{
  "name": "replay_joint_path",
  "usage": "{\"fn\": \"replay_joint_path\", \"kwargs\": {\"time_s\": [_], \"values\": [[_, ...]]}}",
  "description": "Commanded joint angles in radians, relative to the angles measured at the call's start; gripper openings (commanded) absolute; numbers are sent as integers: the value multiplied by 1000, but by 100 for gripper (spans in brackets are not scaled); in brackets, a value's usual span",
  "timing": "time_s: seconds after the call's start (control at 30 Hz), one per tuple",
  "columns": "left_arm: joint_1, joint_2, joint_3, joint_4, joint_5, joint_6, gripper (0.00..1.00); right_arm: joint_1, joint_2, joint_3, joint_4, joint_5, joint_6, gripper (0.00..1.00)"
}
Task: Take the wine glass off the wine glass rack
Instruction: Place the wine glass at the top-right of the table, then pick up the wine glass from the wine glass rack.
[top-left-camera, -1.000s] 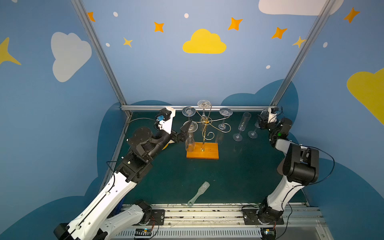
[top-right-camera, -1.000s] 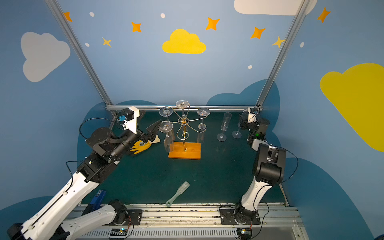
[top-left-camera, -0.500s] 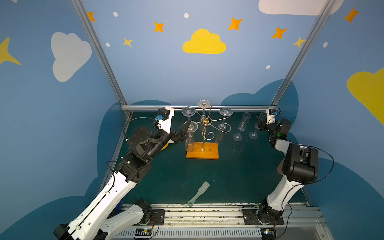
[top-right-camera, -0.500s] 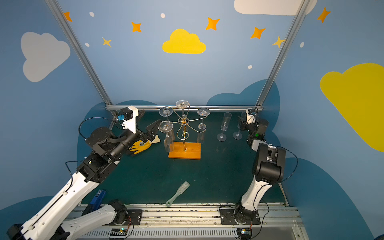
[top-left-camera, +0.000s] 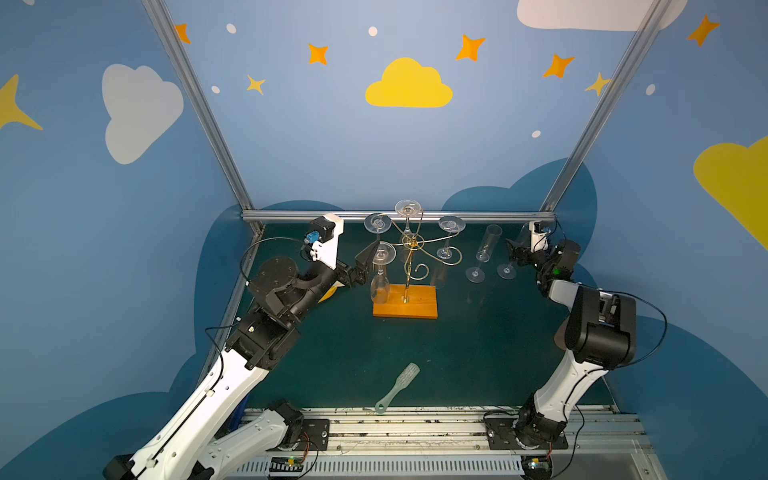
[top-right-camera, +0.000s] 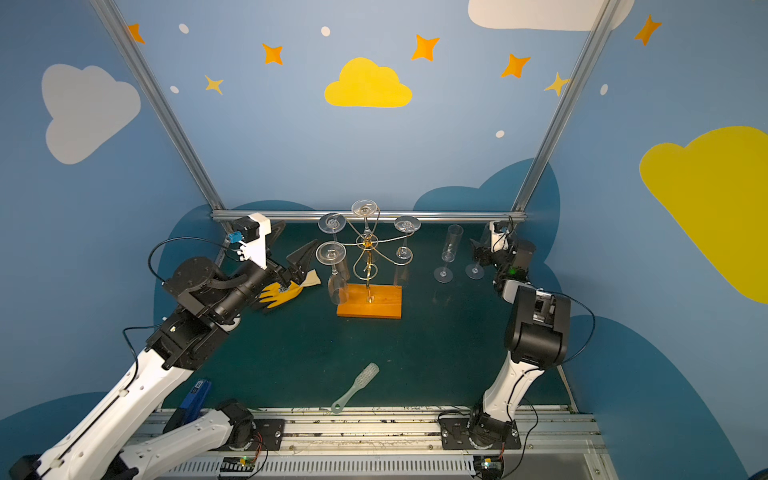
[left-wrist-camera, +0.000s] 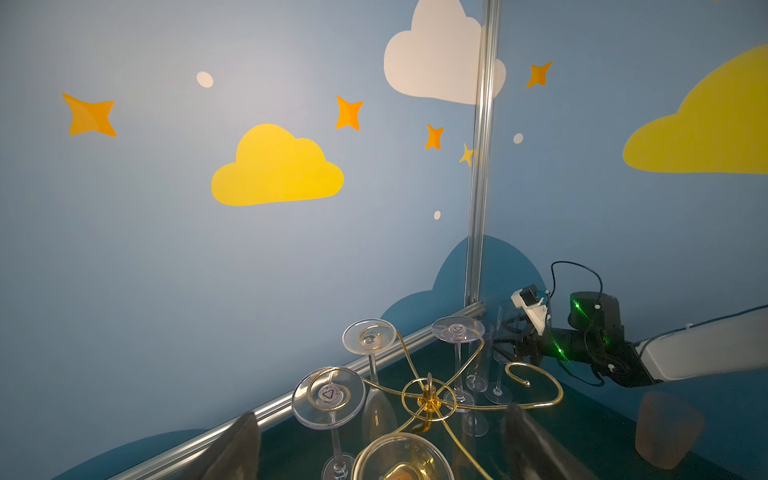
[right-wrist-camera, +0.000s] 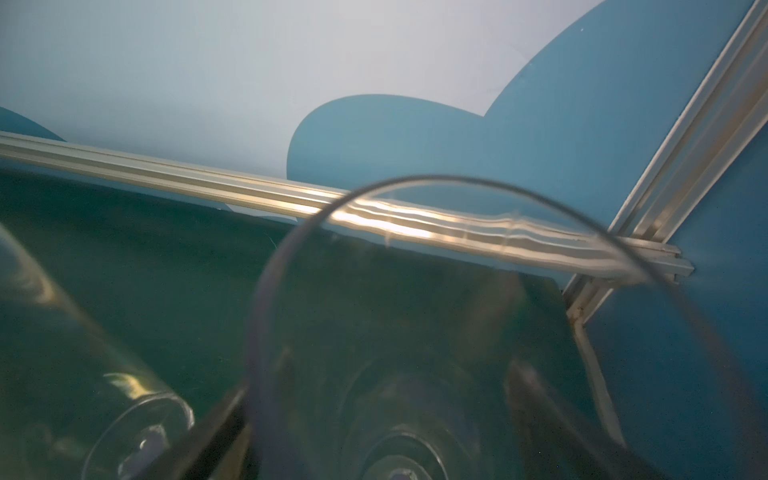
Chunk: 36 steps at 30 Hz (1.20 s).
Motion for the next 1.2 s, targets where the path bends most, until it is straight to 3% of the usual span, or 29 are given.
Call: {"fn": "replay_joint_path", "kwargs": {"time_s": [0.0, 0.3, 0.5, 0.63, 0.7, 0.83, 1.0, 1.17], "values": [[9, -26, -6, -10, 7, -2, 91, -5, -63, -18, -37, 32, -5, 89], [100, -87, -25, -95, 66, -84, 92, -10, -269, -33, -225, 142, 30, 89], [298, -79, -17, -192, 300, -275, 92, 2, -477, -72, -417, 236, 103, 89], [382, -64, -17, -204, 478, -393, 92, 35, -595, -6, -760, 361, 201, 89], [415, -63, -17, -205, 540, -447, 92, 48, -642, 26, -913, 359, 230, 89], [437, -75, -37, -206, 609, -577, 92, 66, -798, -58, -990, 266, 354, 89], [432, -102, -129, -89, 731, -832, 89, 99, -996, -184, -1056, 297, 529, 89], [390, -141, -240, 25, 715, -1024, 89, 136, -1046, -174, -1172, 226, 604, 88]]}}
